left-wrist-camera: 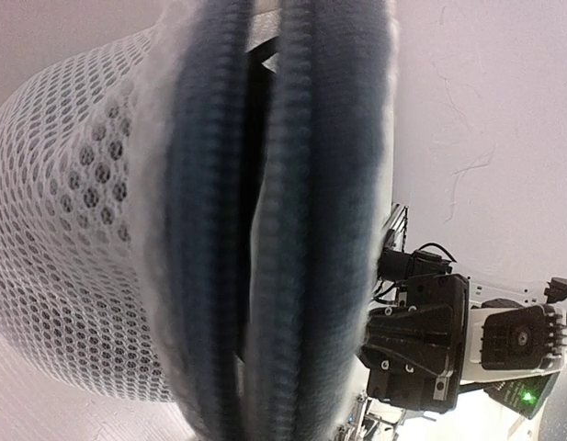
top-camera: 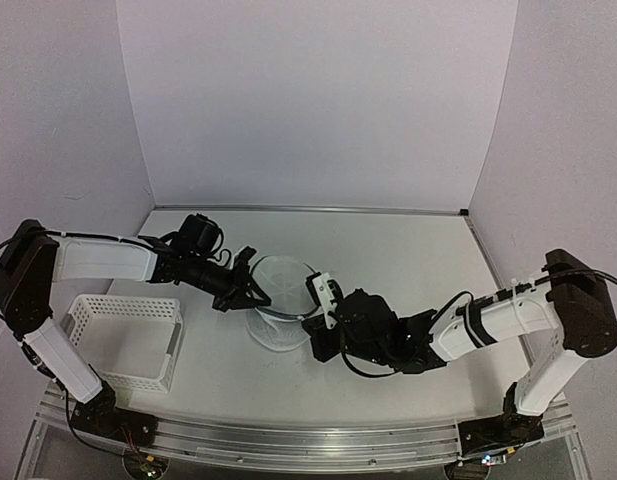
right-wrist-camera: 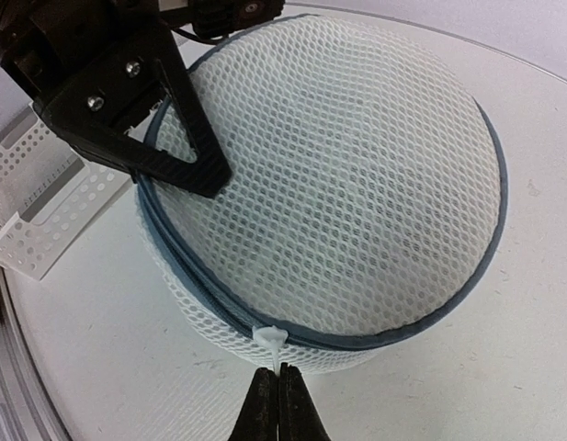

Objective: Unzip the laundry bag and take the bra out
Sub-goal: Unzip the zipper of the laundry bag.

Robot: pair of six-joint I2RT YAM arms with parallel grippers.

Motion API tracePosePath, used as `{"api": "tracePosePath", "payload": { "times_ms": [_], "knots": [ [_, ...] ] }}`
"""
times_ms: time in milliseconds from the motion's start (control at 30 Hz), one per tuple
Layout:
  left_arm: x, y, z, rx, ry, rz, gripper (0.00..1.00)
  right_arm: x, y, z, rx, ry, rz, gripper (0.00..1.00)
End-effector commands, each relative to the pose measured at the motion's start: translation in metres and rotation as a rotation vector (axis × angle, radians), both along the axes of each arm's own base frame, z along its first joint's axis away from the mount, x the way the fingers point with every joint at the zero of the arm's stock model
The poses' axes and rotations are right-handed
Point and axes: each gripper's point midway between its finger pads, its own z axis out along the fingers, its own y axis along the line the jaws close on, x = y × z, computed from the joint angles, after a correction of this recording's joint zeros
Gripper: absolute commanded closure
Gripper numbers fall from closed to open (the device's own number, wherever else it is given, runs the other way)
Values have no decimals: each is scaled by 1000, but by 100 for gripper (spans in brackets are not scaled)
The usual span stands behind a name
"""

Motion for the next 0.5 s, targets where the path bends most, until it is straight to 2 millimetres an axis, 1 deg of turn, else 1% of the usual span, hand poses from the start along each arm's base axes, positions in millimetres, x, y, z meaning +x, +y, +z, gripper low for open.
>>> {"api": "tracePosePath", "payload": {
  "times_ms": [0, 267, 467],
  "knots": [
    [6, -6, 45, -85, -139, -49, 100, 21, -29, 15, -34, -75, -113, 100],
    [0, -11, 68, -145, -203, -120, 100, 42, -66, 20, -63, -99, -196, 100],
    [1, -16, 78, -172, -237, -165, 100, 59, -85, 27, -71, -117, -237, 100]
  ]
}}
